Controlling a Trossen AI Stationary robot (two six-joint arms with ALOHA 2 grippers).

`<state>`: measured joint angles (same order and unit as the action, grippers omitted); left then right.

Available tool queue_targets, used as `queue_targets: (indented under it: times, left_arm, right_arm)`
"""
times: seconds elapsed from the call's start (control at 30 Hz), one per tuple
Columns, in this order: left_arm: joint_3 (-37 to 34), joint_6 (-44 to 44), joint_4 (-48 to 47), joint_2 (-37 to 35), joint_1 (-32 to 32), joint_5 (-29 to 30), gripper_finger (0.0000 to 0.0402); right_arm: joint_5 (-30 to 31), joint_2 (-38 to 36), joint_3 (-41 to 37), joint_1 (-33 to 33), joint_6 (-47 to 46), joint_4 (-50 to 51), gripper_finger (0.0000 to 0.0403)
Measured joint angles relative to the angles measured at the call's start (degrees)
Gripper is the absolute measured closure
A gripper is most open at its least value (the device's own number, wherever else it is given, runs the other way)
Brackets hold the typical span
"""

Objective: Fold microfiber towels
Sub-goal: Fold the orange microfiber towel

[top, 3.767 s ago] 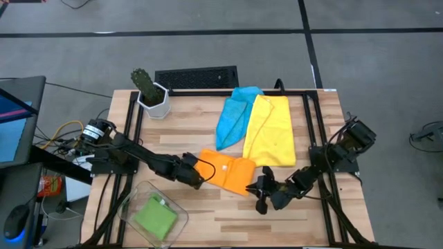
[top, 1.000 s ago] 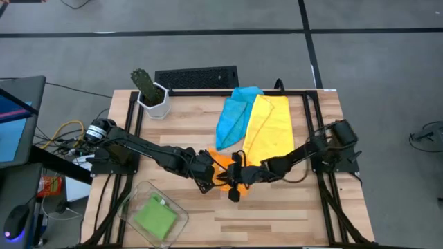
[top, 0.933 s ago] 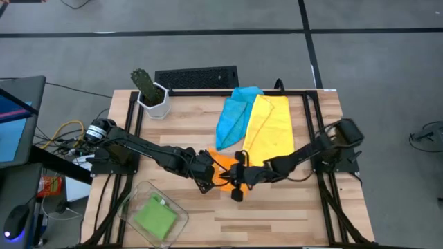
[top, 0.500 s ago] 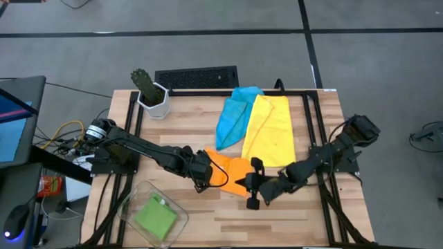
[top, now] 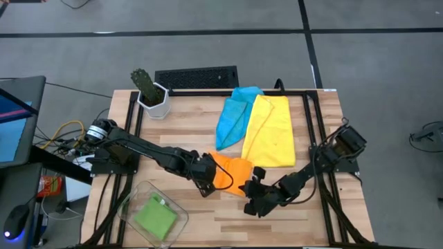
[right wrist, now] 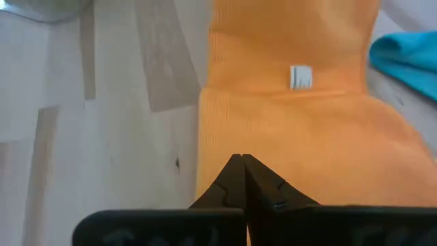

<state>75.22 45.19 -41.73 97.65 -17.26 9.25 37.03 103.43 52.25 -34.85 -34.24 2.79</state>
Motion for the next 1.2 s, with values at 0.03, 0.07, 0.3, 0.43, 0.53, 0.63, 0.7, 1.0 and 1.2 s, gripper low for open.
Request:
queue_targets:
  times: [0.03, 0.07, 0.3, 0.43, 0.53, 0.63, 0.7, 1.0, 1.2]
  left_arm:
    - [0.00, 0.02, 1.26, 0.00, 0.00, 0.03, 0.0401]
    - [0.00, 0.08, 2.11, 0.00, 0.00, 0.19, 0.0401]
    - [0.05, 0.60, 6.29, 1.18, 0.13, 1.09, 0.0401]
    - [0.00, 0.65, 8.60, 3.09, 0.11, 0.65, 0.0401]
    - [-0.02, 0.05, 10.19, 4.79, 0.24, -0.25, 0.0401]
    - [0.04, 0.38, 11.43, 5.25, 0.53, -0.39, 0.0401]
    - [0.02, 0.52, 12.06, 5.31, 0.66, -1.24, 0.0401]
    - [0.04, 0.90, 17.12, 5.66, 0.66, -2.20, 0.0401]
    - [0.00, 0.87, 20.10, 6.73, 1.18, -1.54, 0.0401]
  right_arm:
    - [-0.10, 0.16, -0.02, 0.12, -0.75, 0.72, 0.0388]
    - [-0.10, 0.16, -0.08, 0.13, -1.59, 1.38, 0.0386]
    - [0.40, -0.45, 0.02, -0.09, -3.41, 3.16, 0.0387]
    - [0.32, -0.69, -0.04, -0.66, -5.44, 4.98, 0.0387]
    - [0.54, -1.27, 0.06, -1.65, -9.30, 7.15, 0.0384]
    - [1.03, -1.94, -0.03, -2.70, -10.77, 9.65, 0.0386]
    - [1.33, -1.94, -0.02, -3.33, -11.35, 11.44, 0.0388]
    - [2.11, -0.96, -0.04, -2.64, -12.20, 12.85, 0.0384]
    - [2.13, -0.91, -0.04, -1.73, -11.56, 12.55, 0.0386]
